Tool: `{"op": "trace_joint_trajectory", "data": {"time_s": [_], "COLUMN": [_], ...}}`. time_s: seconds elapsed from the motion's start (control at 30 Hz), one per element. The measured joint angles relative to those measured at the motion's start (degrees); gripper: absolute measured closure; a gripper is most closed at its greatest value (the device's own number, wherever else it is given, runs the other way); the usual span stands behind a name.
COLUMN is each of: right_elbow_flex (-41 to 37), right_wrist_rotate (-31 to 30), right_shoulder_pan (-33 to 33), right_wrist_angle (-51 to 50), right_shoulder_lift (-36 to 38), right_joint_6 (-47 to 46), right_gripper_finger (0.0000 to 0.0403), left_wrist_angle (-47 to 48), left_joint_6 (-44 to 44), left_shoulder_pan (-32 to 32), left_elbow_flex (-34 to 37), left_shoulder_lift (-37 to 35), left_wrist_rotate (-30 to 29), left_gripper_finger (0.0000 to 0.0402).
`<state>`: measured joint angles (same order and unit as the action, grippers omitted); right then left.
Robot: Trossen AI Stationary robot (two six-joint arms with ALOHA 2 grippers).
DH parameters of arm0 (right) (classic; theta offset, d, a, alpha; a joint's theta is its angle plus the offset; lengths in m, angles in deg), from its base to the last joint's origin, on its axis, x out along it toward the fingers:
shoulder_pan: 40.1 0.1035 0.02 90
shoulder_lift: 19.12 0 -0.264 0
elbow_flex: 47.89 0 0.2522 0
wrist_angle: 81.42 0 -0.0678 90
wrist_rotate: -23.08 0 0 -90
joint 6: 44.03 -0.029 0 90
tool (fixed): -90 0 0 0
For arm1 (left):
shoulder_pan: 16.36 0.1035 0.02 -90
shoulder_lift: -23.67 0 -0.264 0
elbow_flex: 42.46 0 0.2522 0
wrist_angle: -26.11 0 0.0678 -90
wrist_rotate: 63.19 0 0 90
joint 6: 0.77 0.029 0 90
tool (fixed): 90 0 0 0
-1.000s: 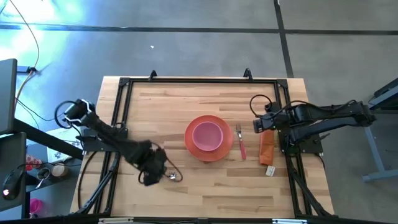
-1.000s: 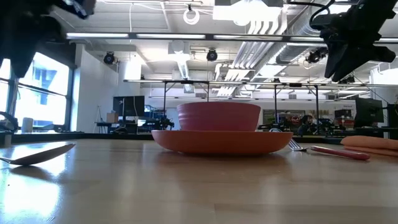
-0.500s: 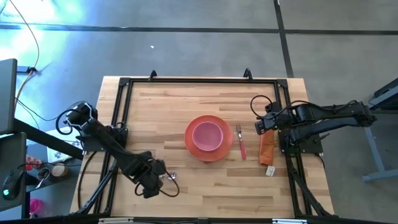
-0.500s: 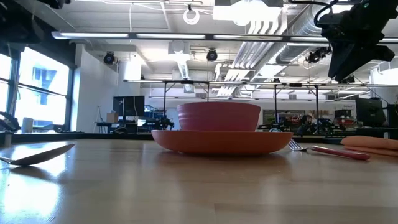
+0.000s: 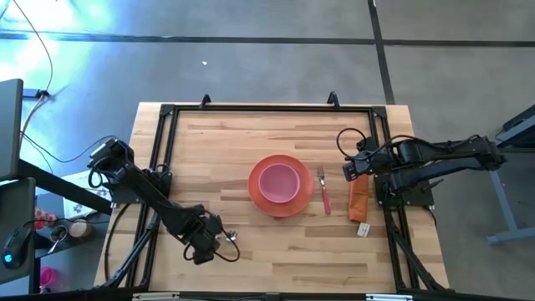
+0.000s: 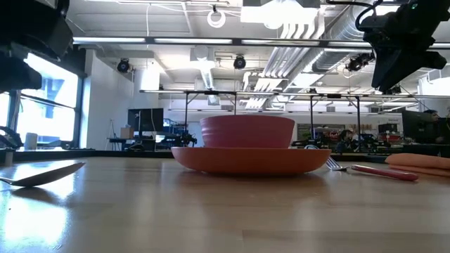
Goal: Set table place
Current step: Put the spoon into the bowl on the plate
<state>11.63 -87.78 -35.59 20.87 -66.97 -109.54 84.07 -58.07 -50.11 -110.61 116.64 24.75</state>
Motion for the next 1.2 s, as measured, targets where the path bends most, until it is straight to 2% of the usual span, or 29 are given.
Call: {"op": "trace_joint_trajectory", "data": {"time_s": [0.17,0.37,0.5,0.67,0.8,1.0,1.2], "right_elbow_flex": [0.0,0.0,0.0,0.0,0.0,0.0,0.0], "right_wrist_rotate": [0.0,0.4,0.5,0.3,-0.3,-0.6,-1.6], "right_shoulder_pan": [0.0,0.0,0.0,0.0,0.0,0.0,0.0], "right_wrist_angle": [0.0,0.1,0.1,0.1,0.1,0.2,0.4], "right_shoulder_lift": [0.0,0.0,0.0,0.0,0.0,0.0,0.0], "right_joint_6": [0.0,0.0,0.0,0.0,0.0,0.0,0.0], "right_gripper_finger": [0.0308,0.0308,0.0308,0.0308,0.0308,0.0308,0.0308], "left_wrist_angle": [-8.0,-8.6,-12.2,-13.0,-12.7,-11.2,-11.5], "left_joint_6": [-1.4,-2.0,-2.4,-4.5,-6.8,-11.9,-15.4], "left_shoulder_pan": [0.0,0.0,0.0,0.0,0.0,0.0,0.0], "left_elbow_flex": [3.5,7.1,9.7,10.6,10.7,10.7,10.7], "left_shoulder_lift": [0.0,0.0,-0.5,-0.5,-0.5,-0.4,-0.4], "left_wrist_rotate": [0.8,0.1,0.3,0.7,0.0,-2.3,-3.0], "left_gripper_finger": [0.0204,0.0204,0.0204,0.0208,0.0249,0.0371,0.0369]}}
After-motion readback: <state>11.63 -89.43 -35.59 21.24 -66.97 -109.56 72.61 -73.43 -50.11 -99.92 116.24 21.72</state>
